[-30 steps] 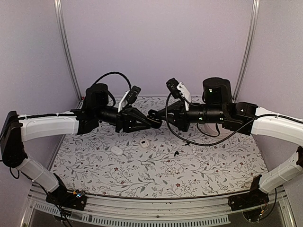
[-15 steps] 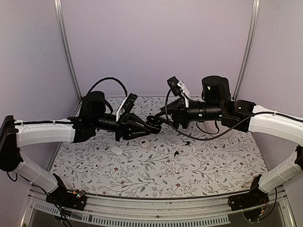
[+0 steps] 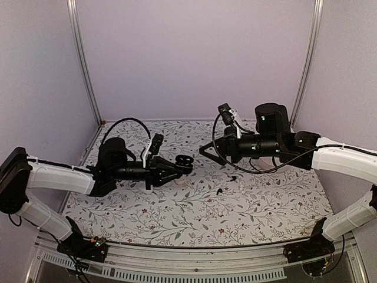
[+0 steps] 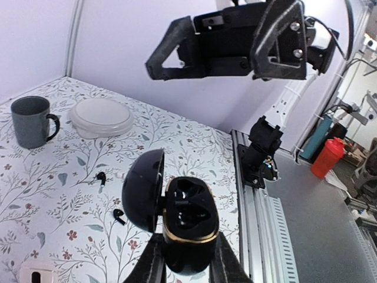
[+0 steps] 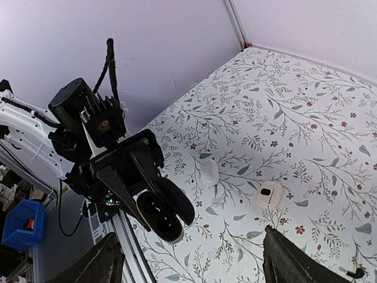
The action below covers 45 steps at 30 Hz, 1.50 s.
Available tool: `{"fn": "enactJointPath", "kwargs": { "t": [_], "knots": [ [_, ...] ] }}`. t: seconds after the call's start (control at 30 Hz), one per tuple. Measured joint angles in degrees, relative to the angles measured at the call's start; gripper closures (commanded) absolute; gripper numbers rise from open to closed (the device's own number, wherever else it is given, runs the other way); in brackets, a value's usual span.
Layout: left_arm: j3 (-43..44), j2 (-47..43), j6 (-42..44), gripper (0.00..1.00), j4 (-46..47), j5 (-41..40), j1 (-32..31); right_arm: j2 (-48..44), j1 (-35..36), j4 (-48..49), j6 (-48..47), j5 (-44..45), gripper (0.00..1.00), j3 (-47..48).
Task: Insert the wireless bluetooth earbuds into the charging case
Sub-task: Pick up the right earbud from the center of the board.
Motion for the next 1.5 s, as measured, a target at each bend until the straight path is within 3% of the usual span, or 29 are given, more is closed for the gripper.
{"fn": "enactJointPath", "kwargs": {
  "t": [0.17,0.3,0.63,0.97,1.5],
  "knots": [
    [-5.2,-3.2,-1.1,1.00,2.4,-6.9,0.0,-4.2,0.0,-4.7,5.9,4.9,0.13,-5.0],
    [-7.6,-7.8,-1.7,1.00,3.2,-11.5,0.0,-4.0,-0.1,-11.0,10.9,9.0,0.22,-7.3],
    [-7.9,-13.4,0.0,1.00,0.7,-17.1,0.1,9.8,-7.4,-15.3,14.5,10.1,0.43,-7.5],
    [-3.0,-10.1,1.4,1.00,-3.2,-15.2,2.7,22.7,-12.0,-16.4,13.6,13.5,0.56,-1.3],
    [-1.9,-9.7,2.1,1.00,-6.5,-9.5,6.6,25.1,-7.1,-16.3,16.5,10.0,0.61,-0.6]
  ]
}}
